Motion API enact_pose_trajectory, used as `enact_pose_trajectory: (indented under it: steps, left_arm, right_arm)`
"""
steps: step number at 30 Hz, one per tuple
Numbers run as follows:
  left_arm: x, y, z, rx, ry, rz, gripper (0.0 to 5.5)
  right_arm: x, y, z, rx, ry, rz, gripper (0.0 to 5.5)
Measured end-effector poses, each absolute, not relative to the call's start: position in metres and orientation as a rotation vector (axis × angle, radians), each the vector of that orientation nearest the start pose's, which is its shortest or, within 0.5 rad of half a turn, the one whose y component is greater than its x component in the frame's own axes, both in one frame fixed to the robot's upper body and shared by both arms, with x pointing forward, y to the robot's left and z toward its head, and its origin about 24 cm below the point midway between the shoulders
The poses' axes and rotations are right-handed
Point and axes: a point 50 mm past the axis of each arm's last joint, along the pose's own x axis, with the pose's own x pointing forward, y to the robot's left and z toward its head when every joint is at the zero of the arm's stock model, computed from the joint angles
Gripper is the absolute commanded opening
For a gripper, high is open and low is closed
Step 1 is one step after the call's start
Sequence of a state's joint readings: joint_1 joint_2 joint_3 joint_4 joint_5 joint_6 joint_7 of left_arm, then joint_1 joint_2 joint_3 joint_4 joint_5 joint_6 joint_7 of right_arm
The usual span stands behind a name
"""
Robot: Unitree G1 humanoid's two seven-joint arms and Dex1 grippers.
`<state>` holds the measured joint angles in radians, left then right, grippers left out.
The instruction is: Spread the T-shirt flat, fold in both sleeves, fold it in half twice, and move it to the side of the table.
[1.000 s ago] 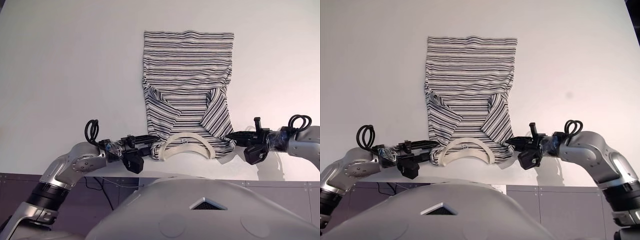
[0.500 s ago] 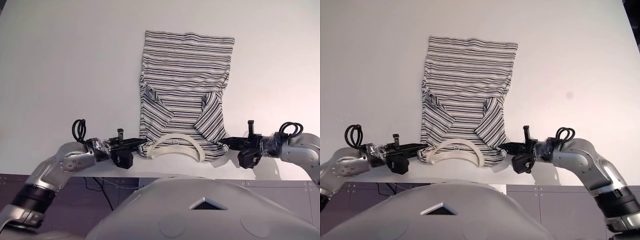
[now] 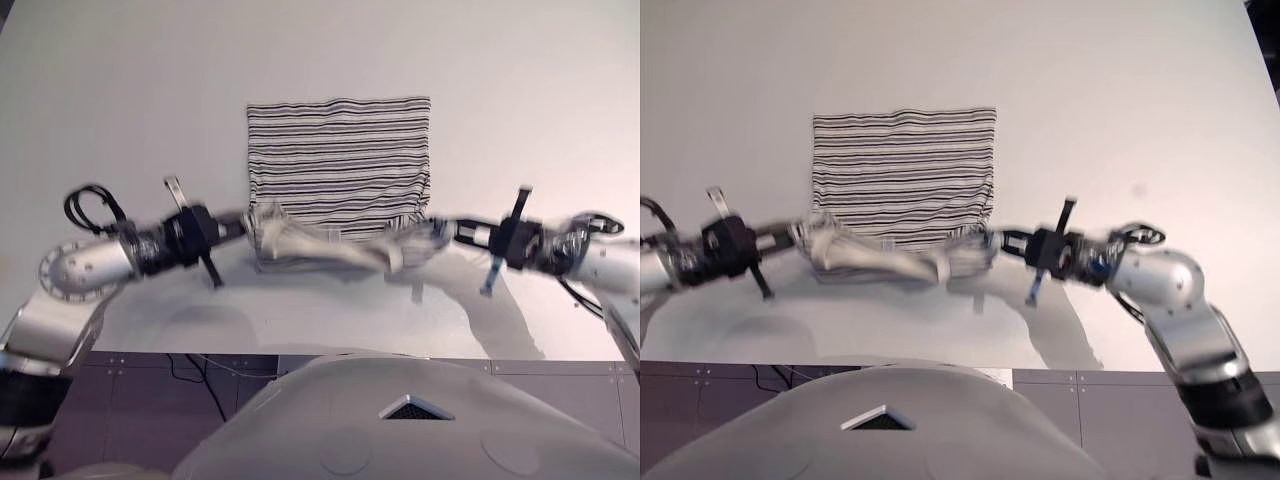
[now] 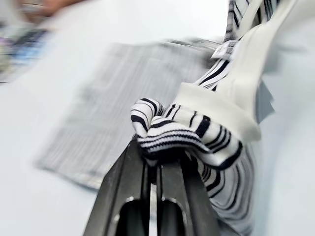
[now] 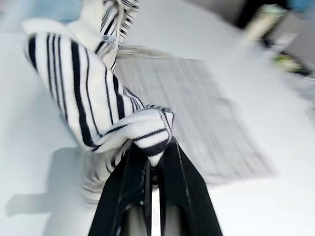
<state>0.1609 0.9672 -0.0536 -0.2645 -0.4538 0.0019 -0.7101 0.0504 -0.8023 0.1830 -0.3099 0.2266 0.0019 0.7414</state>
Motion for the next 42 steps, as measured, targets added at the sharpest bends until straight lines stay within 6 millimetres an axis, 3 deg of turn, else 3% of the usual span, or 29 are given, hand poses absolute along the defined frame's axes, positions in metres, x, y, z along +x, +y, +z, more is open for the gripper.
enact_pose_trajectory:
  steps: [3,7,11,16,19,27,32,36,42]
  left_arm:
    - [0.249,0.226,0.093,0.495,0.155,-0.804,0.12]
    - [0.287,0.232,0.064,0.549,0.21,-0.698,0.12]
    - [0.31,0.234,0.055,0.604,0.189,-0.638,0.12]
    - [0.319,0.217,0.036,0.633,0.166,-0.647,0.12]
    - [0.315,0.218,0.021,0.656,0.19,-0.614,0.12]
    - [0.326,0.223,0.015,0.679,0.214,-0.475,1.13]
    - [0.333,0.216,0.016,0.534,0.196,-0.408,1.13]
    - [0.354,0.216,0.03,0.124,0.247,-0.255,1.13]
    - [0.348,0.231,0.011,0.043,0.432,-0.057,1.13]
  right_arm:
    - [0.26,-0.179,0.08,-0.58,0.104,0.864,0.1]
    - [0.297,-0.159,0.058,-0.582,0.139,0.753,0.1]
    - [0.32,-0.142,0.059,-0.597,0.114,0.714,0.1]
    - [0.327,-0.148,0.05,-0.654,0.151,0.673,0.1]
    - [0.33,-0.145,0.047,-0.678,0.152,0.666,0.1]
    - [0.337,-0.136,0.035,-0.734,0.154,0.633,1.37]
    - [0.349,-0.127,0.043,-0.744,0.115,0.603,2.25]
    - [0.366,-0.135,0.043,-0.675,0.192,0.466,2.25]
    - [0.37,-0.148,0.031,-0.59,0.305,0.281,2.25]
